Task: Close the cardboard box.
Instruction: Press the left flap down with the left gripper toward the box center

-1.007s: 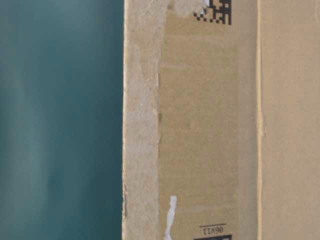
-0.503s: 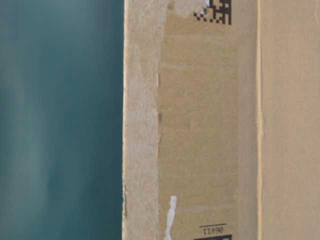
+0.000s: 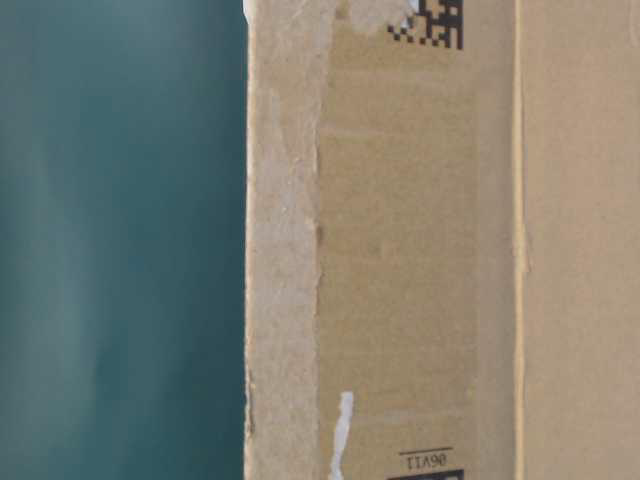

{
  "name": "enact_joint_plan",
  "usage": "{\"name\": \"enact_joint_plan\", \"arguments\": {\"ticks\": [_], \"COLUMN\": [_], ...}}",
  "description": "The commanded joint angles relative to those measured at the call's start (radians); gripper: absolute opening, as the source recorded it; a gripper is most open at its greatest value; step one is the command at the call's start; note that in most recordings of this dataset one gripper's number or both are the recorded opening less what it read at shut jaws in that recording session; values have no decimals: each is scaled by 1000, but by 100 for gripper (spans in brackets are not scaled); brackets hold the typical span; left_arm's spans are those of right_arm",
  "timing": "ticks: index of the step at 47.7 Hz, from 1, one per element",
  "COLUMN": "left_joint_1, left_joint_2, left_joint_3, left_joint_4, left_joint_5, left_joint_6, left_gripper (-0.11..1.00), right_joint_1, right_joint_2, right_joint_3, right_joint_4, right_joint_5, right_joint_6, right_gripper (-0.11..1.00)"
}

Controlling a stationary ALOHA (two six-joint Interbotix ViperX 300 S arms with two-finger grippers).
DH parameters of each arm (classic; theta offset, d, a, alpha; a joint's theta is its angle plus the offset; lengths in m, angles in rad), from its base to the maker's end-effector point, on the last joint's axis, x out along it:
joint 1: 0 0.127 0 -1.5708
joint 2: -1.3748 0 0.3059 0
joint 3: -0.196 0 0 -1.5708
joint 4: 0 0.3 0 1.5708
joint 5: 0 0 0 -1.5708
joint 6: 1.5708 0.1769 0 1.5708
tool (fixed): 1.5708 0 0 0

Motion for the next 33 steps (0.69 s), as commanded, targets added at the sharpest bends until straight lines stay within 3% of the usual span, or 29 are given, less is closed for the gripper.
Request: {"name": "enact_joint_plan", "arguments": {"ticks": [1,16,33], "left_joint_1": [5,21,55], "left_joint_2": [15,123,155], "left_joint_3": [-26,-66,-126], "left_joint_4": [-3,-3,-3], "left_joint_5": [-3,-3,18], "left_joint_6": [2,-12,0], "left_gripper": [0,0,0], "right_joint_1": [-3,-5,-5], "right_joint_2": [12,118,120], "right_joint_3": [-25,-40,-44], "right_joint_4": [2,25,26], "right_joint_5": [-9,-11,-26], "right_joint_6": [0,14,14], "right_gripper": [0,0,0]}}
